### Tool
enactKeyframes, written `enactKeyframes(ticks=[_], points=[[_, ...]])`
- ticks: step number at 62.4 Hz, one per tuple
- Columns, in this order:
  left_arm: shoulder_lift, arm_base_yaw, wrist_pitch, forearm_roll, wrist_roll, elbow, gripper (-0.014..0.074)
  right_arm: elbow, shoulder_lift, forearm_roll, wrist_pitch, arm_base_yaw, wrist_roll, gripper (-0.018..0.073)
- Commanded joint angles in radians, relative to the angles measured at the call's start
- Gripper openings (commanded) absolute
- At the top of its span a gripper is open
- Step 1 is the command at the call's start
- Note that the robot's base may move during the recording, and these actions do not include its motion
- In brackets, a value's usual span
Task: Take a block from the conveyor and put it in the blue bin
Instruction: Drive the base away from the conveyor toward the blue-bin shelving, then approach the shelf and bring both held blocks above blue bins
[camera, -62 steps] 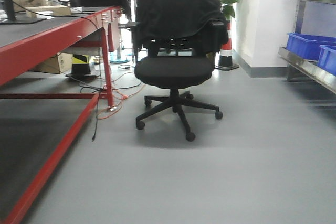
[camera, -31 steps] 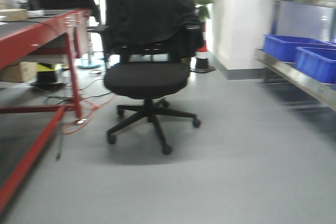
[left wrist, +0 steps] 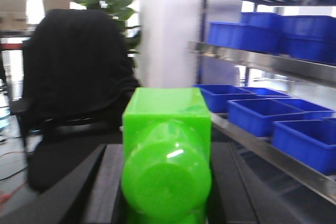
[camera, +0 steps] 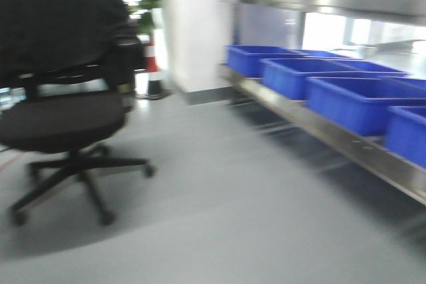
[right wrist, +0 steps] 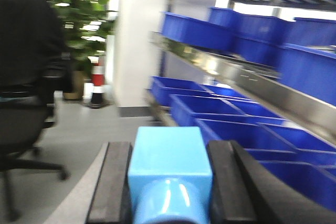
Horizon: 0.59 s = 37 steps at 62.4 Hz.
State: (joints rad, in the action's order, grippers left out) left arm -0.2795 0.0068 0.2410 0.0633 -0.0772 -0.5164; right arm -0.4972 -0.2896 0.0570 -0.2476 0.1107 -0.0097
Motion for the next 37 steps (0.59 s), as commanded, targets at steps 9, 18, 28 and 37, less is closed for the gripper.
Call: enactKeyframes(ticks=[9, 18, 28, 37], points=[[0.004, -0.008, -0.019, 0.002, 0.002, -0.002, -0.0111, -0.004, 0.004, 0.007, 0.023, 0.002, -0.003, -0.0162], [0.004, -0.008, -0.019, 0.002, 0.002, -0.002, -0.0111, -0.004, 0.004, 0.007, 0.023, 0.002, -0.003, -0.0162], [0.003, -0.007, -0.021, 0.002, 0.002, -0.002, -0.0111, -0.004, 0.004, 0.007, 0.023, 0.002, -0.003, -0.0162], [0.003, -0.007, -0.021, 0.002, 0.002, -0.002, -0.0111, -0.004, 0.004, 0.007, 0.023, 0.002, -0.003, -0.0162]])
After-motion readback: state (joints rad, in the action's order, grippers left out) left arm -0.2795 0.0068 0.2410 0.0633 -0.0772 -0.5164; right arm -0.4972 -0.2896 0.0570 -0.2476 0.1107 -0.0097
